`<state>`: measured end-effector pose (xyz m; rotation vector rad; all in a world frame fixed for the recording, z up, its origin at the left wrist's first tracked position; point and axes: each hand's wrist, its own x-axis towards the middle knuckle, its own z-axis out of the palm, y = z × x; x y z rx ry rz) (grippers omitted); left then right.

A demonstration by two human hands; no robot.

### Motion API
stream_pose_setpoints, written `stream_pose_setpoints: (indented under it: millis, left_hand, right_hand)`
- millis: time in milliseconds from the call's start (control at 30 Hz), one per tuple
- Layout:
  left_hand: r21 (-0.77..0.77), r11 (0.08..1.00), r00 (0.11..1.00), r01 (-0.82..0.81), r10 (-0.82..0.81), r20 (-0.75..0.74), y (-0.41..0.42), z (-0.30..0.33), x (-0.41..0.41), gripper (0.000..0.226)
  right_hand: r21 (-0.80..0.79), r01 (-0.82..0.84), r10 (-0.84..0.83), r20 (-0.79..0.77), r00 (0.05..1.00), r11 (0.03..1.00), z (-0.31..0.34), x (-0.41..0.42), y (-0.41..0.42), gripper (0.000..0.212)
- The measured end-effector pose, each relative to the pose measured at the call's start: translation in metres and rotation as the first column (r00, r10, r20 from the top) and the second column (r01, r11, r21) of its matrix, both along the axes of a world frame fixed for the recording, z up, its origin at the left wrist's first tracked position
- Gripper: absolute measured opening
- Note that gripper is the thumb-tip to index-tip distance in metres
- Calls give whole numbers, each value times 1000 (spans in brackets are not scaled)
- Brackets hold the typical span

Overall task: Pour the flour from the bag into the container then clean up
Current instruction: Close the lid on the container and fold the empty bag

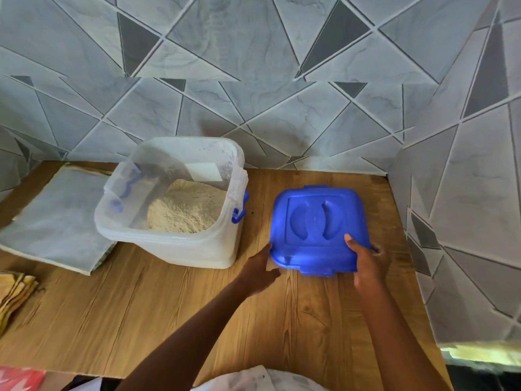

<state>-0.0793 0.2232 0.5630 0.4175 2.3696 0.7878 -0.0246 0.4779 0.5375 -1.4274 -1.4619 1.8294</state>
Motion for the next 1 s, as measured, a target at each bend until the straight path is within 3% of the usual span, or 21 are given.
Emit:
stream_pose_setpoints:
  millis: [100,200,300,367,467,533,633,733,867,933,1000]
  left_hand:
    - [23,999,996,31,-29,-84,2,25,-1,67]
    - [100,992,953,79,-45,-301,1,69,1,58]
    - [319,936,903,151,1,-429,-12,119,-1,38]
    - [489,858,864,153,124,-488,-28,151,-1,31]
    - [503,854,620,131,325,-714,-65,189,-8,25]
    - [482,875,480,50,402,-780,-101,199,-20,23]
    - [258,922,385,-290,359,-850,-162,183,-53,37]
    - [69,816,509,-573,421,-751,-210,159,-72,47]
    - [343,714,617,-610,700,-360,-227,146,-74,50]
    - [461,674,619,-577,729,-292,-230,145,-73,68]
    - [569,617,606,-544,758,-242,-231,138,-74,66]
  right_hand:
    - [-90,3,-16,-152,988,996,4,8,1,51]
    - [-251,-63,-30,-352,936,966,7,14,3,50]
    - [-327,-121,-43,-454,890,937,24,17,-2,42]
    - [-319,-167,-16,-498,867,933,41,17,-8,36]
    - [-323,-236,14,-562,827,916,69,6,-20,41]
    - [-319,-265,28,-591,806,910,87,-6,-28,45]
    - [-289,-344,88,-638,765,893,113,-32,-40,39]
    - [-259,-456,181,-670,719,851,138,-64,-56,44]
    - [-161,-600,405,-599,690,784,174,-110,-83,58]
    - [-110,-645,506,-526,683,756,191,-133,-98,70]
    - [-67,-722,631,-434,643,689,209,-155,-113,64]
